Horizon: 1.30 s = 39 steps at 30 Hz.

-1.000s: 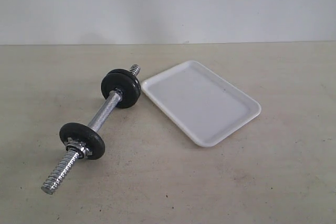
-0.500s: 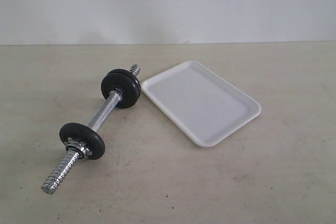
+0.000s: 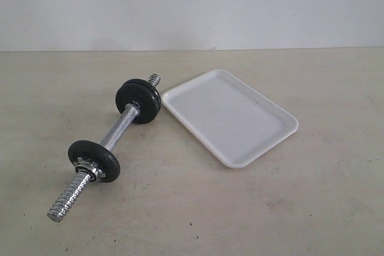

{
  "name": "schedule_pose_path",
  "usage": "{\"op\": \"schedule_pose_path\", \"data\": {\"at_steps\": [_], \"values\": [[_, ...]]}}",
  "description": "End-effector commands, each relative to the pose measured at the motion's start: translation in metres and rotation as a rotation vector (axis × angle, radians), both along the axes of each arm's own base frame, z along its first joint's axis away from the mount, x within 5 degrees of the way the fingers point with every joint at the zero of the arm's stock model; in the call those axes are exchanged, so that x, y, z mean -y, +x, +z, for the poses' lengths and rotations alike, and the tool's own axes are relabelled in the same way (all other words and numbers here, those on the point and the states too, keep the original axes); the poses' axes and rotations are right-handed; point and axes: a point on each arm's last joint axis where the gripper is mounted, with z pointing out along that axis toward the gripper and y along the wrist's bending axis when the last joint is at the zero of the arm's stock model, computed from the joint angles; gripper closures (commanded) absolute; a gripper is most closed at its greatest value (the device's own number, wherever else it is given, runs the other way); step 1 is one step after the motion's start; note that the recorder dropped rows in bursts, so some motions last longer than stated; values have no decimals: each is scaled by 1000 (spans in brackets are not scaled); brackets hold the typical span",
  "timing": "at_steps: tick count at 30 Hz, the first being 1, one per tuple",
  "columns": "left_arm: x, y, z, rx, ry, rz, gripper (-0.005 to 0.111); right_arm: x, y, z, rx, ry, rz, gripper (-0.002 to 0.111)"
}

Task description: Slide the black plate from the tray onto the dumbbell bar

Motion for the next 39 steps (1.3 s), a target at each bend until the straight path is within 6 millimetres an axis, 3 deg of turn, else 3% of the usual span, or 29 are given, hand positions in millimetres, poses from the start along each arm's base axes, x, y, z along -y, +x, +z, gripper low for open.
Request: {"op": "schedule_pose_path", "data": {"at_steps": [1, 7, 12, 16, 19, 22, 27, 39], "values": [[-5, 2, -28, -4, -8, 126, 102, 9, 0, -10, 28, 49, -119, 109], [-10, 17, -65, 4, 10, 315, 102, 26, 60, -20, -27, 65, -399, 109], [-18, 39, -94, 16, 31, 489, 102, 28, 127, -42, -47, 177, -375, 109], [-22, 53, -118, -53, -4, 531, 102, 22, 182, -75, -72, 338, -267, 109], [-21, 59, -136, -104, 12, 535, 102, 12, 211, -105, -129, 373, -203, 109], [-20, 61, -141, -144, -40, 515, 102, 1, 232, -136, -194, 345, -166, 109], [-19, 60, -140, -174, -100, 479, 102, -5, 244, -164, -215, 385, -156, 109], [-18, 60, -140, -187, -120, 462, 102, -5, 245, -167, -300, 462, -127, 109]]}}
